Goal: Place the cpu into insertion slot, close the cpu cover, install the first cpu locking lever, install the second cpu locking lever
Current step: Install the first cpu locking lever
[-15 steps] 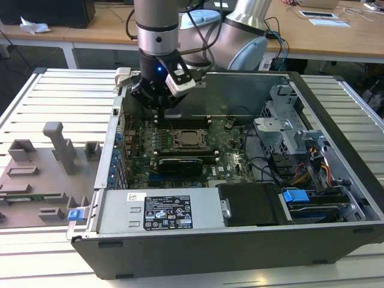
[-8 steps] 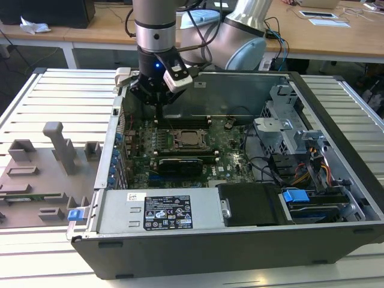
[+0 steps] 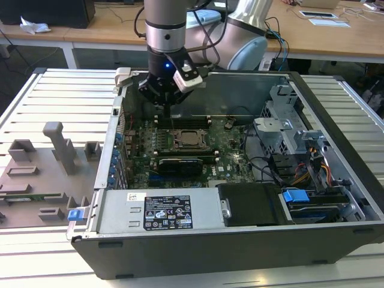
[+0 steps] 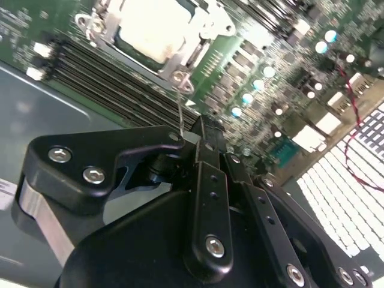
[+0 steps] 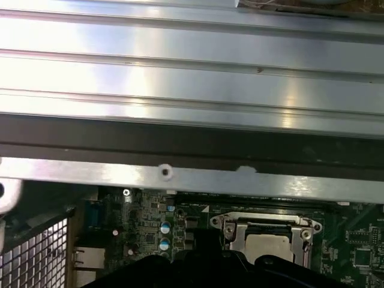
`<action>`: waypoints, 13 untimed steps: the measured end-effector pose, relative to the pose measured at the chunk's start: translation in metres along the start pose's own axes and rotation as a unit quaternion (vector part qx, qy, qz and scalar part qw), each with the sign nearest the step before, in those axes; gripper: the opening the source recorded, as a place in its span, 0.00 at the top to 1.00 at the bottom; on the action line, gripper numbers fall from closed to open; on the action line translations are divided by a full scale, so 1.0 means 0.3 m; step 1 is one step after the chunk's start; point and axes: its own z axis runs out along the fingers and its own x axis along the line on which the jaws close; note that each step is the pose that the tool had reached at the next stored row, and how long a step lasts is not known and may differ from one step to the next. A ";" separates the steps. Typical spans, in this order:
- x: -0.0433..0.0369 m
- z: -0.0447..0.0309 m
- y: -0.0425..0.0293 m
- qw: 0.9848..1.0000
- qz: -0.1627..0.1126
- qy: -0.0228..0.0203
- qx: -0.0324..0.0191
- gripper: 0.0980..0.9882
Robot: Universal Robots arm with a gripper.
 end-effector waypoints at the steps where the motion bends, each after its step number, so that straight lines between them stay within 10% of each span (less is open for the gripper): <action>1: -0.011 0.000 0.000 1.000 0.000 0.001 0.000 0.99; 4: -0.031 0.001 -0.002 1.000 0.000 0.002 -0.004 0.99; 13: -0.049 0.041 -0.026 0.999 0.000 0.001 -0.043 0.99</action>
